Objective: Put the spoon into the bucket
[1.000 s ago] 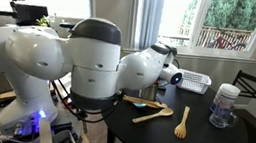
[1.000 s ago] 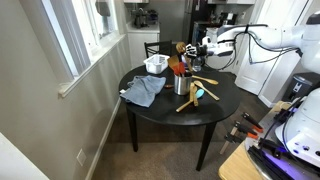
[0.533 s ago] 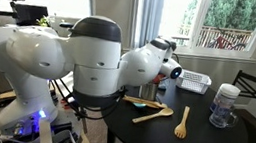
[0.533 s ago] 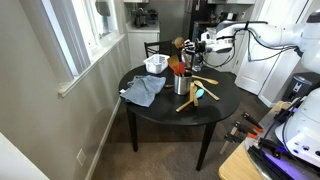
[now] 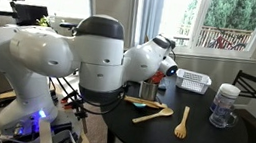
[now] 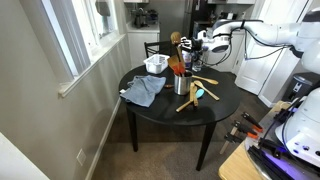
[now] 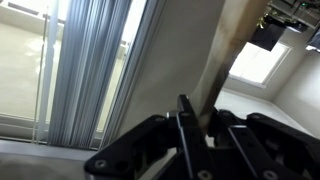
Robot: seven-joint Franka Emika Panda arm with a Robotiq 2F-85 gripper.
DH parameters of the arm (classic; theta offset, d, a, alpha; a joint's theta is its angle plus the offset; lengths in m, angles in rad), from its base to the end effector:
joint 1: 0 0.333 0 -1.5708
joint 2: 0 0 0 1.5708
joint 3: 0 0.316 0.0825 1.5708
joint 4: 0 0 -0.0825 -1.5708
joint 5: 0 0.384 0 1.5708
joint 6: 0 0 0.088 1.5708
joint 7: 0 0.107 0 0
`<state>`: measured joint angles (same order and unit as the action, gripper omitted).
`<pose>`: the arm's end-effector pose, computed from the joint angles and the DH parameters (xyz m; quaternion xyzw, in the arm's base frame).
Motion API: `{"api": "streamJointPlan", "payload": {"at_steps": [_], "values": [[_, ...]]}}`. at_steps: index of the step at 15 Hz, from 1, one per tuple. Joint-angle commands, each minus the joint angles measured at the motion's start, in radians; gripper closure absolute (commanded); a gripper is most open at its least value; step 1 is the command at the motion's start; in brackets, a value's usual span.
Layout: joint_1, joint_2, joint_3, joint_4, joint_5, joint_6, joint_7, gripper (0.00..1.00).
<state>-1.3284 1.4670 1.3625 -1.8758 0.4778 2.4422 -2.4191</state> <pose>0.6346 -0.0987 0.2337 -0.4879 -0.4642 -0.6819 0.2855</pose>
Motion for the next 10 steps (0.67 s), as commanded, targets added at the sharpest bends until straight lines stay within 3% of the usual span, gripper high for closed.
{"api": "streamJointPlan", "payload": {"at_steps": [1,3,4,10], "values": [[0.006,0.0,0.0,0.014,0.085,-0.009,-0.046,0.92],[0.009,0.0,-0.003,0.018,0.098,0.002,-0.022,0.92],[0.008,0.0,-0.005,0.018,0.103,0.002,-0.023,0.65],[0.003,0.0,-0.012,0.026,0.14,0.007,-0.032,0.28]]}}
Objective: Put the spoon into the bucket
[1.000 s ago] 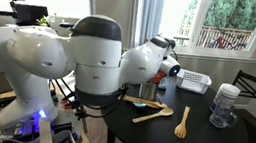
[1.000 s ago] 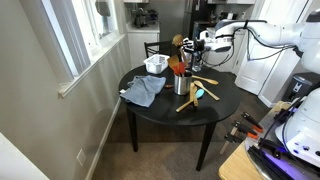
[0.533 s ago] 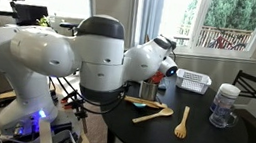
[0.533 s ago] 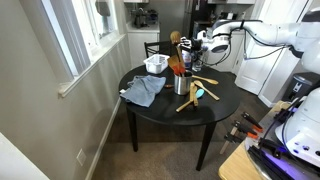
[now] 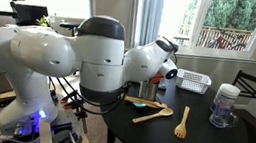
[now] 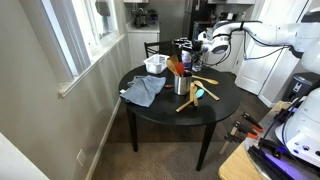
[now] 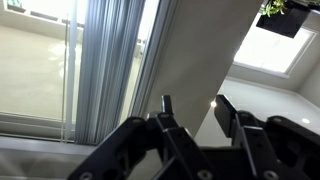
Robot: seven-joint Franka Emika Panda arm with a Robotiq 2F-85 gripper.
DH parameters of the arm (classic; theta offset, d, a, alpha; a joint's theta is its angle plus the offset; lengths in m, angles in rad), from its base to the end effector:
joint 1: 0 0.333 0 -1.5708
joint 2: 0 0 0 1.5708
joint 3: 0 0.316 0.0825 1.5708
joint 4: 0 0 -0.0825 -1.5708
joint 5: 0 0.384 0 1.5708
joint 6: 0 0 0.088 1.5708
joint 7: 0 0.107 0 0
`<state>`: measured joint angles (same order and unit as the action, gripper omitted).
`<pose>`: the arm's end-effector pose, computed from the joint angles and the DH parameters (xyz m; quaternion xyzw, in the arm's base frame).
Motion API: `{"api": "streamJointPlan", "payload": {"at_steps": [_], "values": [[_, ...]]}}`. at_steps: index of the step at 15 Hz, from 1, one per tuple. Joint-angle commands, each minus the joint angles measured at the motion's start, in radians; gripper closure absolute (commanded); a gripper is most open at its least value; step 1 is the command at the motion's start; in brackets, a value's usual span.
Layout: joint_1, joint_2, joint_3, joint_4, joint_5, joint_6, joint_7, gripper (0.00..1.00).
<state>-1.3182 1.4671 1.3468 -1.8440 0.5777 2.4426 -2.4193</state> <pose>0.6402 -0.1093 0.2258 -0.5072 -0.4186 -0.6905 0.3012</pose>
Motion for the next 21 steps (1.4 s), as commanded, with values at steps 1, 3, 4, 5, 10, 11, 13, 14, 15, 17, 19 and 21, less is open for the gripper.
{"api": "streamJointPlan", "payload": {"at_steps": [1,3,4,5,10,11,13,14,15,17,19,21], "values": [[-0.009,0.0,0.004,-0.008,0.035,0.01,-0.026,0.23],[-0.012,-0.013,0.002,-0.025,0.008,0.037,-0.015,0.09],[-0.015,-0.041,-0.003,-0.045,0.004,0.078,-0.012,0.03],[-0.028,-0.057,0.005,-0.077,0.007,0.146,-0.025,0.01],[-0.068,-0.159,0.019,-0.24,-0.092,0.426,0.056,0.0],[-0.068,-0.181,0.02,-0.269,-0.126,0.476,0.085,0.0],[-0.062,-0.236,0.007,-0.317,-0.201,0.553,0.17,0.0],[-0.058,-0.262,0.001,-0.341,-0.241,0.597,0.217,0.0],[-0.054,-0.292,-0.006,-0.362,-0.281,0.635,0.269,0.0],[-0.047,-0.351,-0.02,-0.401,-0.366,0.711,0.365,0.0],[-0.039,-0.419,-0.041,-0.437,-0.452,0.773,0.464,0.0],[-0.03,-0.493,-0.067,-0.466,-0.53,0.826,0.56,0.0]]}}
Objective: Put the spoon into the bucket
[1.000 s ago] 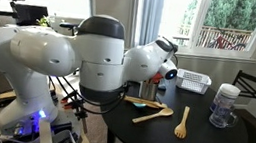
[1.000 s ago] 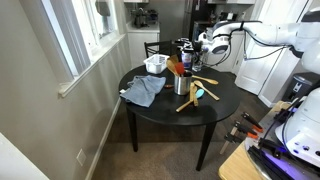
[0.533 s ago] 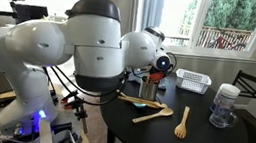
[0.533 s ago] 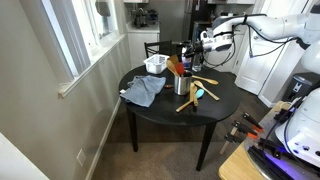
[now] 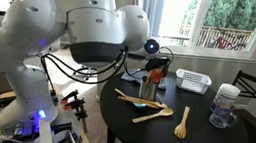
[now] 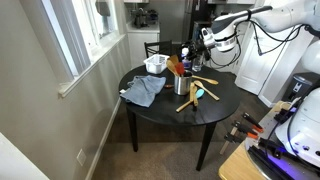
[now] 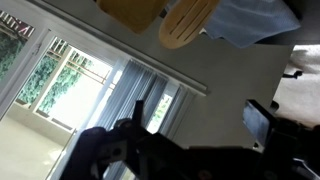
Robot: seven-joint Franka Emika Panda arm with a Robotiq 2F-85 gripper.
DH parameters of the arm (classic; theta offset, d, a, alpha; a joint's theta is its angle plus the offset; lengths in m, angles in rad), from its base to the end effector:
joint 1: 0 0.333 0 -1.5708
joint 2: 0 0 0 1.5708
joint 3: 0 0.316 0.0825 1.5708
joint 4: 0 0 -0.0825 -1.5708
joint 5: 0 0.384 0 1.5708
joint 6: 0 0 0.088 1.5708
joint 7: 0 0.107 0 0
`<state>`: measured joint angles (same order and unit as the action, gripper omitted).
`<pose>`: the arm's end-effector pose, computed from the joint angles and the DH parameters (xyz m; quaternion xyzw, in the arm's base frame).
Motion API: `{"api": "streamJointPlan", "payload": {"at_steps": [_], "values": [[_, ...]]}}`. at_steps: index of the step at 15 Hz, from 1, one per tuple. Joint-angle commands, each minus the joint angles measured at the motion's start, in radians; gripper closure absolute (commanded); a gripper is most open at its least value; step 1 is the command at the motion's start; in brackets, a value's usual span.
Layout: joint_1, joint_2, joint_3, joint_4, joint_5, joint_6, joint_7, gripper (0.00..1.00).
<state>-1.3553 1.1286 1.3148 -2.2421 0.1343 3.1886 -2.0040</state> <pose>0.5810 -0.0803 0.2553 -0.6848 -0.5017 -0.5262 0.0492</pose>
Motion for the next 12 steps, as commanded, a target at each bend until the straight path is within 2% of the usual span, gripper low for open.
{"api": "streamJointPlan", "payload": {"at_steps": [1,6,7,12], "values": [[0.014,-0.187,-0.05,-0.076,-0.122,0.097,0.193,0.0],[0.053,-0.315,-0.127,-0.084,-0.267,0.095,0.392,0.0],[0.038,-0.221,-0.114,-0.054,-0.32,0.075,0.389,0.0],[0.056,-0.273,-0.135,-0.054,-0.335,0.074,0.425,0.0]]}}
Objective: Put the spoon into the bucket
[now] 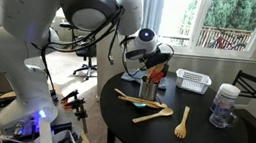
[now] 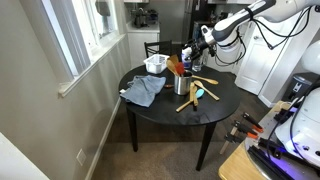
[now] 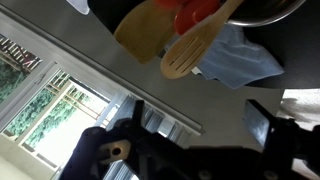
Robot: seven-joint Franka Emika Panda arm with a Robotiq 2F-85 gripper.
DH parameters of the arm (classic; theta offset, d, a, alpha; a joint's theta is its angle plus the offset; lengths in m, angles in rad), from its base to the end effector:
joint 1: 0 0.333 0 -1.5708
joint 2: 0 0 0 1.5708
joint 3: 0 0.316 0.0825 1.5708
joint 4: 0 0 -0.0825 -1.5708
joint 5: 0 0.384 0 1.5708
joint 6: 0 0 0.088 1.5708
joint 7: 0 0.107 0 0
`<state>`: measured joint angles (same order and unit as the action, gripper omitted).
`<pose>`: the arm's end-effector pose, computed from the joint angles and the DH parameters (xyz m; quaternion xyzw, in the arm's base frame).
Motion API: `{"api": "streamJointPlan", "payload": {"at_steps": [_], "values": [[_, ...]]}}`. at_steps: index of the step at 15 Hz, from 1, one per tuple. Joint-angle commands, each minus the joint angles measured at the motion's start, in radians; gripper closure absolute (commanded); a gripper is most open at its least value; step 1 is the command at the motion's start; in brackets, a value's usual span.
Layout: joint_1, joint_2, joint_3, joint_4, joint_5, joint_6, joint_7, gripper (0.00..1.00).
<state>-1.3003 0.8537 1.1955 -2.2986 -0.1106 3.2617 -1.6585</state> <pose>0.5687 -0.0796 0.2729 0.7197 0.5278 0.4503 0.0262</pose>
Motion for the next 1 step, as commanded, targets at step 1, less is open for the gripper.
{"api": "streamJointPlan", "payload": {"at_steps": [1], "values": [[0.001,0.002,-0.017,0.002,-0.09,0.001,0.08,0.0]]}}
